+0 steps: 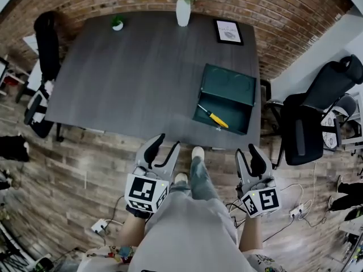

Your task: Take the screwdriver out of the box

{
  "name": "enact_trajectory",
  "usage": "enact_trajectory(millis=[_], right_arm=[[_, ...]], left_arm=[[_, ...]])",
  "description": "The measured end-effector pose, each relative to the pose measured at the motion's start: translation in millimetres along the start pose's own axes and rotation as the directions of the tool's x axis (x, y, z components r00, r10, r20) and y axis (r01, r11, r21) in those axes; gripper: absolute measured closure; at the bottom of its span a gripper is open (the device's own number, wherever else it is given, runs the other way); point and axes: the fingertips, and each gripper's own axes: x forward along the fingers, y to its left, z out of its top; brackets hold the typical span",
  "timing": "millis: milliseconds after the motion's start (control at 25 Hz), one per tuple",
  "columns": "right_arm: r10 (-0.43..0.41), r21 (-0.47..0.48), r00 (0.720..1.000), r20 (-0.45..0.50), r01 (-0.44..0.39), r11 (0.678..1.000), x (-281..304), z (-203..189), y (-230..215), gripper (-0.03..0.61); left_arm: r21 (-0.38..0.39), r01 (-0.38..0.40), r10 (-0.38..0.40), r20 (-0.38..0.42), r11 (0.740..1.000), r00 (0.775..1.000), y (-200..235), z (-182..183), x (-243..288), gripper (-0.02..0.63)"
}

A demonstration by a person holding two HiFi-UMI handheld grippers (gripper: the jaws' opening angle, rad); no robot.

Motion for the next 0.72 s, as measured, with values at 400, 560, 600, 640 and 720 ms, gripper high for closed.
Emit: enact_trajectory(millis=[400, 560, 600, 640, 720], right_arm=[[0.098, -0.023, 0.995, 0.001, -0.098, 0.995, 88.7, 36.4, -53.3, 0.420], [0.126, -0.035, 0.992, 0.011, -0.126, 0.991, 110.3, 49.2, -74.1, 0.420], [0.133, -0.037, 0.991, 0.012, -0.132, 0.991, 114.4, 52.4, -77.9, 0.420], [0.140, -0.038, 0.990, 0.012, -0.139, 0.990, 117.9, 54.8, -81.5, 0.420], [0.152, -0.041, 0.988, 0.011, -0.151, 0.988, 123.4, 57.4, -89.0, 0.420]], left_arm=[[0.003, -0.060, 0.060, 0.026, 0.998, 0.998, 29.6, 44.1, 82.4, 0.431], [0.000, -0.087, 0.087, 0.037, 0.996, 0.996, 33.7, 58.0, 107.6, 0.433], [0.000, -0.093, 0.093, 0.040, 0.996, 0.995, 34.1, 61.0, 113.0, 0.433], [0.001, -0.098, 0.098, 0.043, 0.995, 0.994, 34.1, 63.9, 118.2, 0.434], [0.001, -0.108, 0.107, 0.050, 0.994, 0.993, 33.7, 69.2, 127.6, 0.435]])
